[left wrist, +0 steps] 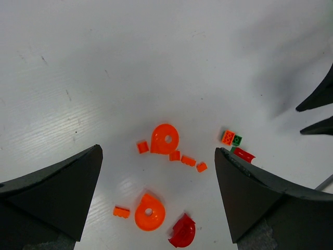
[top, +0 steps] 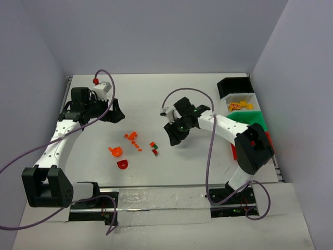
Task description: Sort the legos into containers by color
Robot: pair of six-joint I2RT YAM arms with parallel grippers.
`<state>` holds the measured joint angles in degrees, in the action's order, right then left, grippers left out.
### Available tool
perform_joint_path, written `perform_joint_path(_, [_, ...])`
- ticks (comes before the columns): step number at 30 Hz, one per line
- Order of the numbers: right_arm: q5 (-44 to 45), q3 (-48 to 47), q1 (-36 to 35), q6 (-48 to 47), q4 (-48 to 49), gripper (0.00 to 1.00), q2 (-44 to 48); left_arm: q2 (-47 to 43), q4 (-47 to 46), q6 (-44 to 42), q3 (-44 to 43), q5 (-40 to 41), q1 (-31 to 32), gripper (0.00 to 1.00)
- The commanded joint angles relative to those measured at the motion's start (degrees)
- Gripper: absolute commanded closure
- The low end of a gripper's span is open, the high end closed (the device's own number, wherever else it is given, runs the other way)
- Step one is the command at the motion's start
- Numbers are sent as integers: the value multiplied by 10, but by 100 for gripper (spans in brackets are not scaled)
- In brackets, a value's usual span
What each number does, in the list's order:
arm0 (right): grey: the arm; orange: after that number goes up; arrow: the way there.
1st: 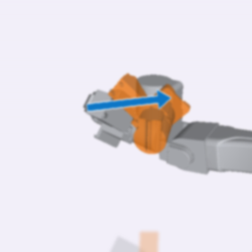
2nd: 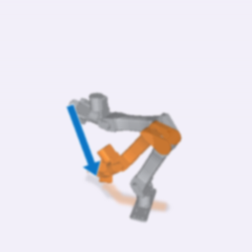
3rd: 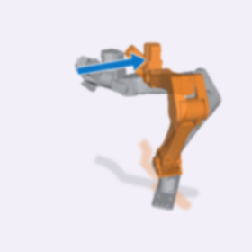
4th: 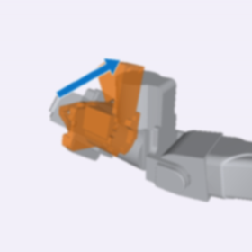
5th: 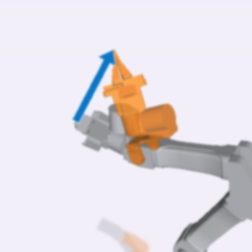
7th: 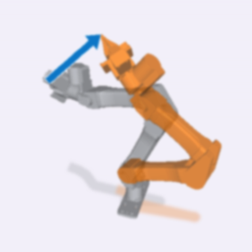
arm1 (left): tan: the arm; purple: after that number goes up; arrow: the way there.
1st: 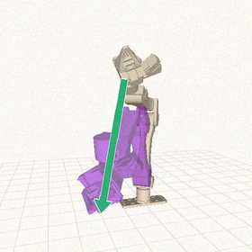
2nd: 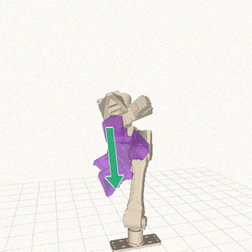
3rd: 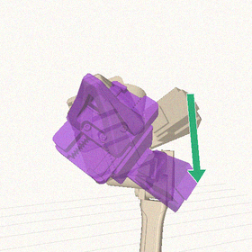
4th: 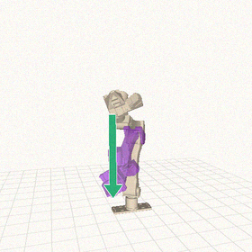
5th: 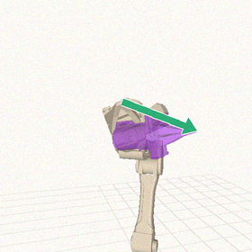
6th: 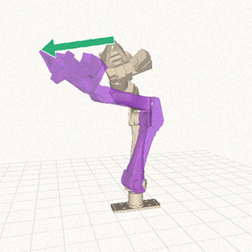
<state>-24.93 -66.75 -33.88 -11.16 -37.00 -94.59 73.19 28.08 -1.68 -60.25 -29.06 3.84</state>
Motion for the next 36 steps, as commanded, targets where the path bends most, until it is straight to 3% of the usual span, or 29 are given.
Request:
perform_joint_path(1, [5, -55, -51, 37, 23, 51, -38, -12, -7, 12, -4, -16, -4, 1])
perform_joint_path(9, [19, -113, -122, 84, -31, 50, -97, -17, -4, 12, 6, -10, -4, 1])
perform_joint_path(18, [56, -147, -174, 103, -55, 58, -136, -20, -7, 11, 14, -6, -4, 1])
perform_joint_path(28, [115, -188, -185, 130, -64, 49, -187, -28, -11, 11, 26, -2, -4, 1])
perform_joint_path(36, [123, -206, -185, 134, -63, 48, -205, -30, -11, 9, 29, 1, -4, 1])
